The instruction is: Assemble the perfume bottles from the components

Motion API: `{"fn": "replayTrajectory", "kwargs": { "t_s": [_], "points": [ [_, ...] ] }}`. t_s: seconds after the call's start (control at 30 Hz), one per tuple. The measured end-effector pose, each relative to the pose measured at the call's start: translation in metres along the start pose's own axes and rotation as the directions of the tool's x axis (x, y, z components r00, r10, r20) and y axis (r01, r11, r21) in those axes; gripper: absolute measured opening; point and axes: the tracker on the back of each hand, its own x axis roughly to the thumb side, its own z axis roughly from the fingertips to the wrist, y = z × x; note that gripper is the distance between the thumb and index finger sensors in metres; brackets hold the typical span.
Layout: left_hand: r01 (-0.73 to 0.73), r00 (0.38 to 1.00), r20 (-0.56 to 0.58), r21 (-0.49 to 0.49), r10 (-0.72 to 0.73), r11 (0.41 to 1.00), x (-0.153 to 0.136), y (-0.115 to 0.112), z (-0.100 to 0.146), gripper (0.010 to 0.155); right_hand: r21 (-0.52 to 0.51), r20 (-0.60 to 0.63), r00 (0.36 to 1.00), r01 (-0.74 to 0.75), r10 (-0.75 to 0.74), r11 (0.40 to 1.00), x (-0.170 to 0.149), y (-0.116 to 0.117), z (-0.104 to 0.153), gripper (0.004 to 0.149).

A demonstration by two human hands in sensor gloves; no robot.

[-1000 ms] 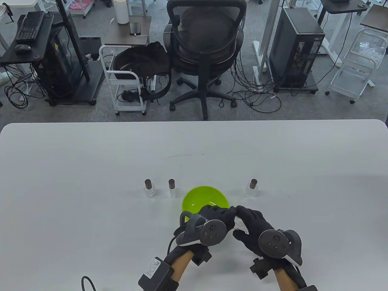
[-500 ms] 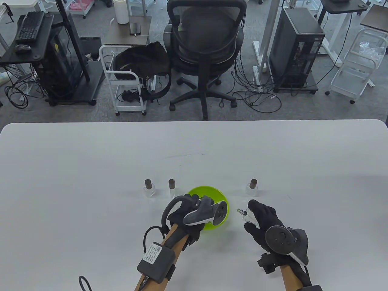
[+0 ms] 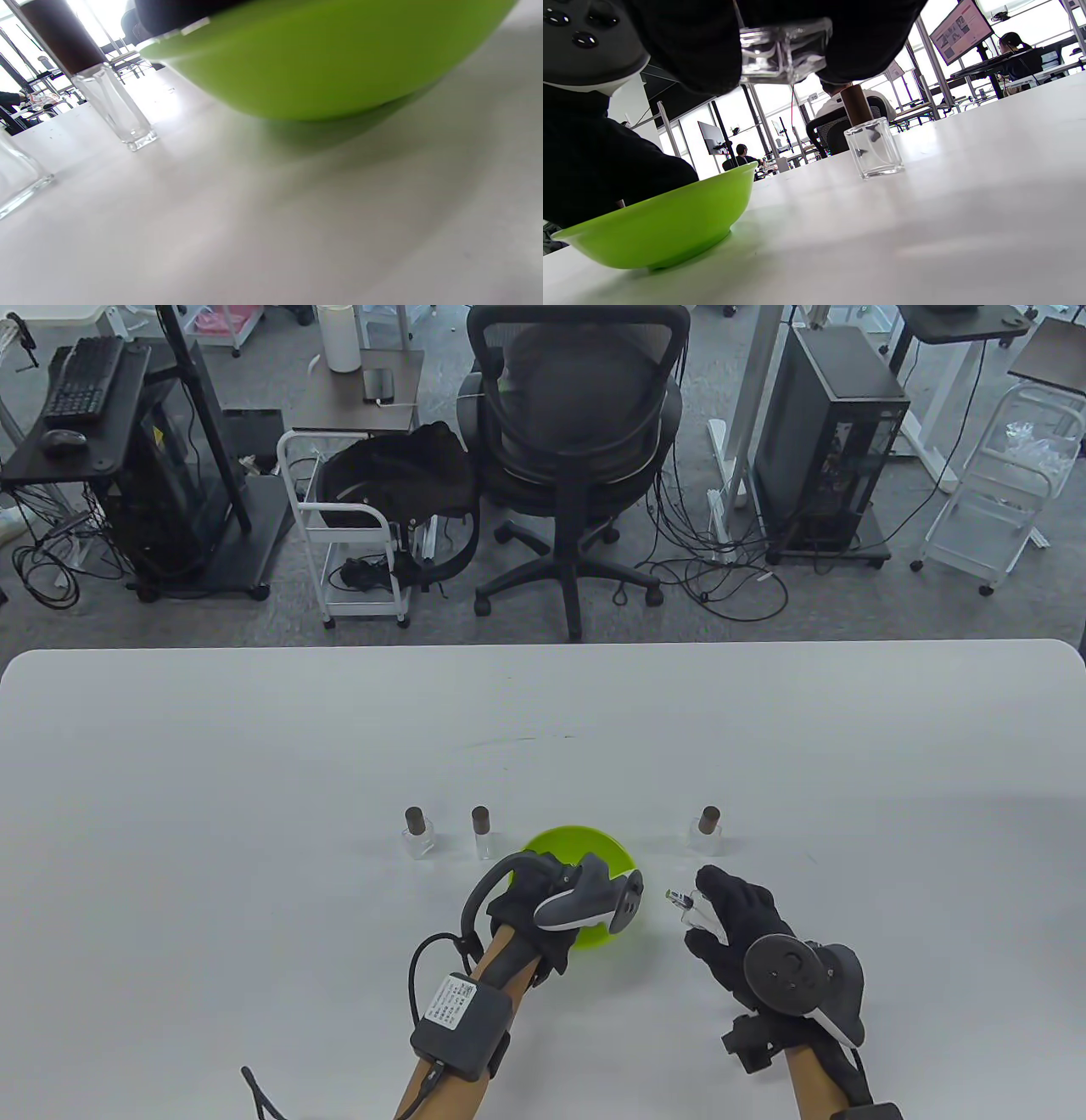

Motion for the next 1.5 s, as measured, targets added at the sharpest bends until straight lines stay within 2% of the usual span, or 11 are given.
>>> {"fn": "replayTrajectory", "kwargs": {
  "t_s": [0.17,0.27,0.4,0.47,0.6,0.7,0.93,1.17,1.3,1.47,1.5],
  "points": [
    [-0.106,0.994,0.028,0.107,0.103,0.989,-0.005,0.004,0.007,0.061,0.016,0.007,1.000,-0.008,0.008,1.000,0.001,0.002,0.000,0.073],
    [-0.237,0.971,0.085,0.226,0.224,0.945,-0.012,0.014,0.021,0.060,0.029,0.017,1.000,-0.017,0.016,0.999,0.003,0.004,0.000,0.073],
    [-0.467,0.884,0.219,0.363,0.413,0.806,-0.021,0.025,0.047,0.057,0.040,0.039,0.999,-0.017,0.015,0.999,0.008,0.007,0.000,0.072],
    [-0.544,0.839,0.277,0.399,0.469,0.738,-0.023,0.026,0.058,0.056,0.043,0.050,0.999,-0.008,0.006,0.999,0.010,0.007,0.000,0.073],
    [-0.646,0.763,0.353,0.407,0.541,0.646,-0.024,0.021,0.070,0.054,0.052,0.073,0.997,-0.004,0.001,0.999,0.014,0.008,0.001,0.073],
    [-0.691,0.723,0.390,0.388,0.570,0.611,-0.023,0.017,0.071,0.054,0.060,0.086,0.996,-0.007,0.001,0.998,0.016,0.009,0.002,0.073],
    [-0.709,0.704,0.423,0.363,0.571,0.605,-0.016,0.014,0.070,0.055,0.065,0.124,0.992,-0.001,-0.007,0.998,0.024,0.009,0.003,0.073],
    [-0.798,0.600,0.487,0.308,0.635,0.518,-0.016,0.011,0.069,0.053,0.047,0.152,0.988,-0.005,-0.002,0.999,0.025,0.007,0.005,0.073],
    [-0.803,0.595,0.492,0.331,0.636,0.495,-0.014,0.010,0.070,0.050,0.038,0.152,0.988,0.008,-0.014,0.999,0.024,0.006,0.006,0.072],
    [-0.776,0.630,0.481,0.372,0.610,0.509,-0.007,0.014,0.071,0.049,0.034,0.161,0.987,0.010,-0.015,0.999,0.026,0.005,0.006,0.072],
    [-0.785,0.620,0.486,0.385,0.616,0.486,-0.007,0.015,0.072,0.049,0.019,0.158,0.987,0.034,-0.037,0.999,0.025,0.004,0.006,0.072]
  ]
}}
